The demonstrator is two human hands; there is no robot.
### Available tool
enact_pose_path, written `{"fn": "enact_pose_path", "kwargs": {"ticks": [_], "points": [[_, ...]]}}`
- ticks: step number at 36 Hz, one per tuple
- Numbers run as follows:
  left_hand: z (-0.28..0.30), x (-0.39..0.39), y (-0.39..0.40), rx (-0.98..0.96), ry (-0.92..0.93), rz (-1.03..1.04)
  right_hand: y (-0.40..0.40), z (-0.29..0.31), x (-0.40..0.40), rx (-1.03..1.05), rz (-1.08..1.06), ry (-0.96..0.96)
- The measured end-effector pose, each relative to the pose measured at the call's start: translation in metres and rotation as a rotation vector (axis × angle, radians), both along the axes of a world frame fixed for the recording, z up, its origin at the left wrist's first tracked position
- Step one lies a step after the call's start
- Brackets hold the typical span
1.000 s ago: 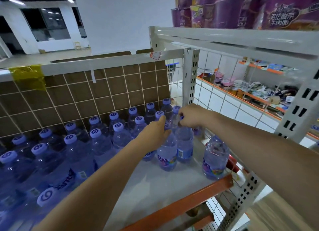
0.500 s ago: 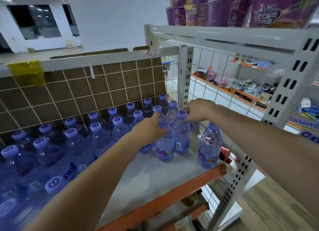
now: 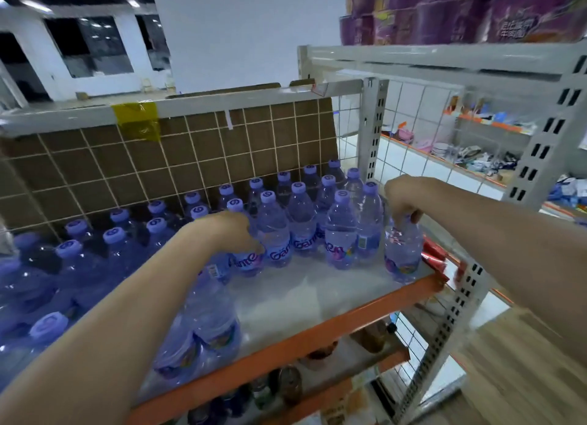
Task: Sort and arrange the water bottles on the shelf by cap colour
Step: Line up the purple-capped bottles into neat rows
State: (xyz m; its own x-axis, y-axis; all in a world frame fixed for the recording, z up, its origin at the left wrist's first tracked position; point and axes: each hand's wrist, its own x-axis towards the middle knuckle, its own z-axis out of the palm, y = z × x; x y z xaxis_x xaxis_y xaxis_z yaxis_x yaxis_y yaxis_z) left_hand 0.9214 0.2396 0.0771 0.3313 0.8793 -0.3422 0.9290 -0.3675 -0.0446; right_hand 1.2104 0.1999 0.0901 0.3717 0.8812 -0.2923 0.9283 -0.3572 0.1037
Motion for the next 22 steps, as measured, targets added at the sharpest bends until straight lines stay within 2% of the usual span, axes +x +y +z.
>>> {"fn": "enact_pose_path", "kwargs": {"ticks": [3, 5, 7, 11, 22], "points": [[0.002, -0.017, -0.007, -0.066, 0.155, 0.005, 0.003, 0.005, -0.023, -0.111, -0.007, 0.05], [0.004, -0.025, -0.013, -0.118, 0.272, -0.019, 0.004, 0.009, -0.038, -0.119, 0.018, 0.097], [0.005, -0.032, -0.02, -0.174, 0.291, 0.0, 0.003, 0.008, -0.05, -0.087, 0.031, 0.168], [0.001, -0.042, -0.026, -0.269, 0.171, 0.076, 0.004, 0.002, -0.073, -0.019, 0.063, 0.29], [-0.006, -0.031, -0.015, -0.04, -0.234, -0.046, 0.02, -0.009, -0.097, 0.151, 0.18, 0.372]]}}
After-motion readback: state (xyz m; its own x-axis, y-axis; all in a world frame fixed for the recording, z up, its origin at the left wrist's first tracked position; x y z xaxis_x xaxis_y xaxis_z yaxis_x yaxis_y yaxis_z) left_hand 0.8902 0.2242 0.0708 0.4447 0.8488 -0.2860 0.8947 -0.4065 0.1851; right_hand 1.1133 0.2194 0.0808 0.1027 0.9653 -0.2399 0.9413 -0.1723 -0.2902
